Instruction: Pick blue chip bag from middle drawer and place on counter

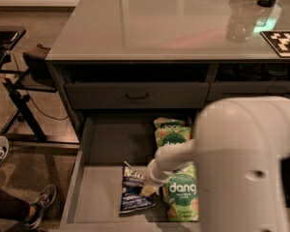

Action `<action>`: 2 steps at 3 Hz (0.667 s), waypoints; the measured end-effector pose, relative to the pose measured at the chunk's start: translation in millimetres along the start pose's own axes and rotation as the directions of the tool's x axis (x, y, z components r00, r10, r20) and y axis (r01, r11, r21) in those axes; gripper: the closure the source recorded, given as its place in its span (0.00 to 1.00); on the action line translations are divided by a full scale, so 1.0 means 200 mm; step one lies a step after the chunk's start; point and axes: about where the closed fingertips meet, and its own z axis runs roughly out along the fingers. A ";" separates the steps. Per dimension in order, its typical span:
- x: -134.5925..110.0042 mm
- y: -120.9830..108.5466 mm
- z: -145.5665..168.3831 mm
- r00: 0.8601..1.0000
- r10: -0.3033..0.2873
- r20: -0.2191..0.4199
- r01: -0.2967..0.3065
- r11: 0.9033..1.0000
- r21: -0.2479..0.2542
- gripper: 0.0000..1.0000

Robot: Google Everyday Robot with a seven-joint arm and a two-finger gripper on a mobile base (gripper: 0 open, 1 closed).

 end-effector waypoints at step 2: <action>0.15 -0.08 -0.62 0.985 0.171 -0.010 -0.165 0.964 0.207 1.00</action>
Offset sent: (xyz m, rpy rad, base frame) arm 0.0203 -0.0144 0.2063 -0.0936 -0.2191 -0.2127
